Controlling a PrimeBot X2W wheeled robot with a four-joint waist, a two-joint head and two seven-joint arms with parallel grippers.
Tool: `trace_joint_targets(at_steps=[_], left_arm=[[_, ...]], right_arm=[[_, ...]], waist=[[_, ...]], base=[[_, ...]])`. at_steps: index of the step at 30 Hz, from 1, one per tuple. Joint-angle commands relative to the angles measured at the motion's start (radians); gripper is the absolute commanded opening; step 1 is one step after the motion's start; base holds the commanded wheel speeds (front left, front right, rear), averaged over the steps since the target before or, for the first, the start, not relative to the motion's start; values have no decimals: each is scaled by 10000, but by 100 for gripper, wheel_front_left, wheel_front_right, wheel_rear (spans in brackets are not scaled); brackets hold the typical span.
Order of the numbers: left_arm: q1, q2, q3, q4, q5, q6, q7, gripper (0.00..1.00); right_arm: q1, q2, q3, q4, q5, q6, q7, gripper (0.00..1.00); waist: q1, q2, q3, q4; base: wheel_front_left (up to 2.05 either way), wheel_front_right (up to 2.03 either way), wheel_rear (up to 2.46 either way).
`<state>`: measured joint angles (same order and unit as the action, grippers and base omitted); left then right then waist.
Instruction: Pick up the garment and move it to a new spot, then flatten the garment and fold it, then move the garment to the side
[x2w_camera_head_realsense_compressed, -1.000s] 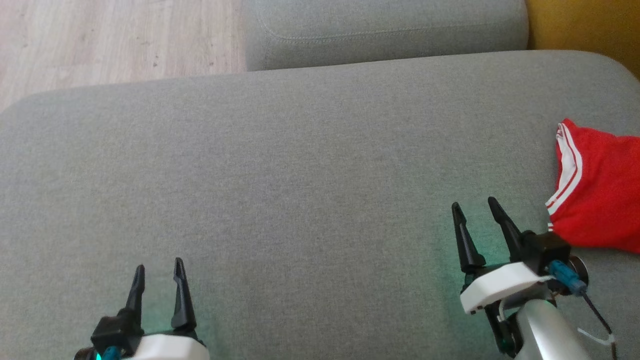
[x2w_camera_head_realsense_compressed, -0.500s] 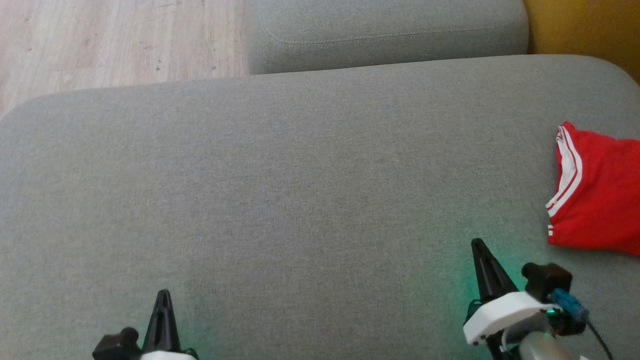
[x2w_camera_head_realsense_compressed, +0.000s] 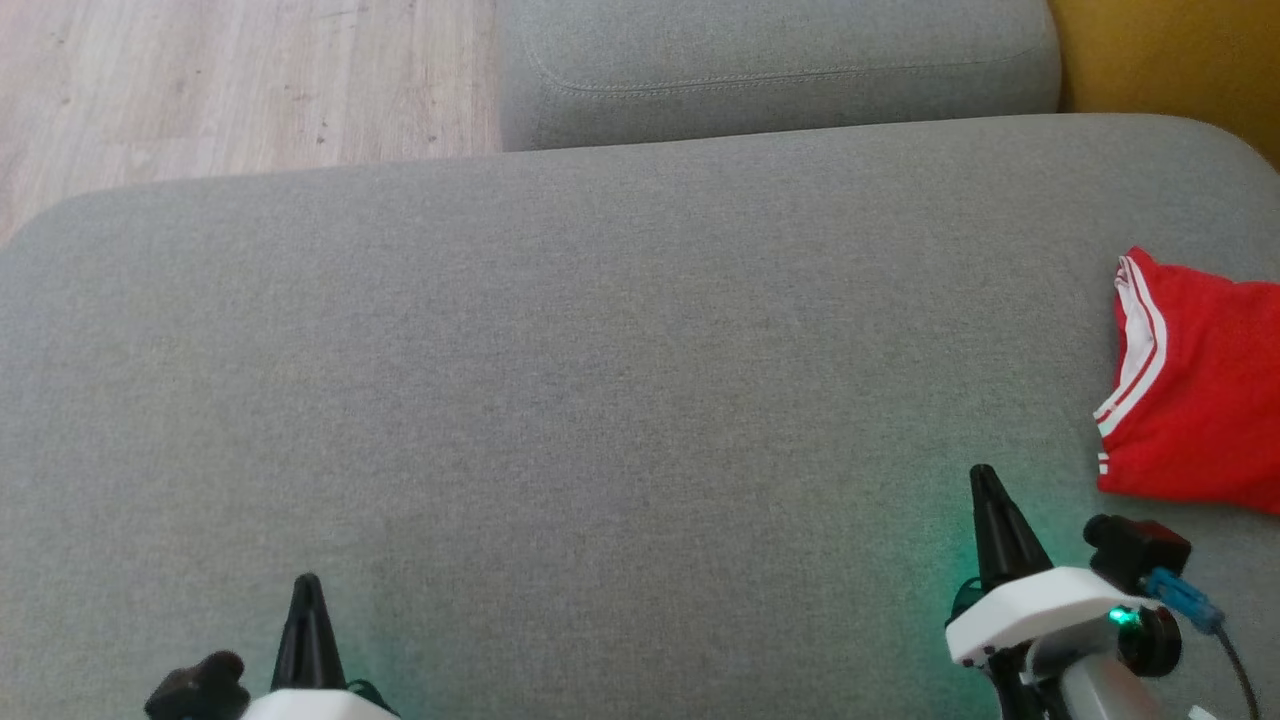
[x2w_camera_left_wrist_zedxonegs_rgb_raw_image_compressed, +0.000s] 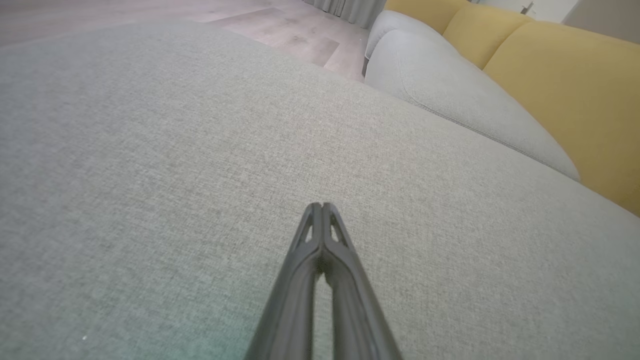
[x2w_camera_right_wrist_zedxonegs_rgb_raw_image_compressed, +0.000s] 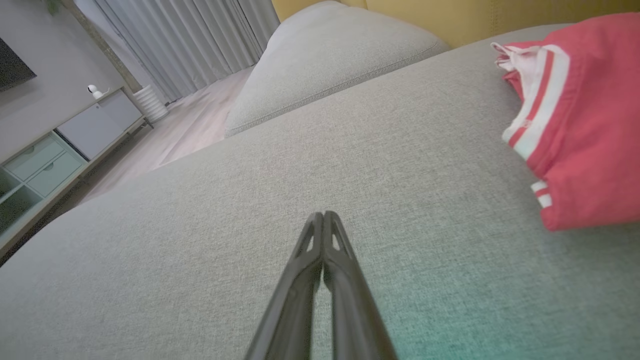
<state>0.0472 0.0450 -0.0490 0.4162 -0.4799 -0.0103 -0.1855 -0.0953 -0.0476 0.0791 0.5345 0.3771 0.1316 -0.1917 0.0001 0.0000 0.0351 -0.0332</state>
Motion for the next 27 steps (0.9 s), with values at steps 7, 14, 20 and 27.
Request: trace_joint_targets(at_steps=[7, 14, 20, 27], left_arm=[[-451, 17, 275, -417, -887, -147, 232, 0], [-531, 19, 374, -512, -1650, -224, 433, 0], [-601, 22, 458, -593, -2304, -291, 606, 0], [-681, 24, 557, -687, -3063, -368, 807, 0]], right_arm=[[-391, -21, -185, -540, 989, -2, 236, 0], [-371, -21, -313, -713, 1819, -3, 443, 0], [-355, -21, -423, -861, 2531, -3, 620, 0], [-336, -22, -550, -1033, 3357, -4, 825, 0]], waist=[[0, 0, -21, 23], [0, 0, -43, 46], [0, 0, -62, 65], [0, 0, -84, 88]], base=[[0, 0, 0], [0, 0, 0], [0, 0, 0], [0, 0, 0]])
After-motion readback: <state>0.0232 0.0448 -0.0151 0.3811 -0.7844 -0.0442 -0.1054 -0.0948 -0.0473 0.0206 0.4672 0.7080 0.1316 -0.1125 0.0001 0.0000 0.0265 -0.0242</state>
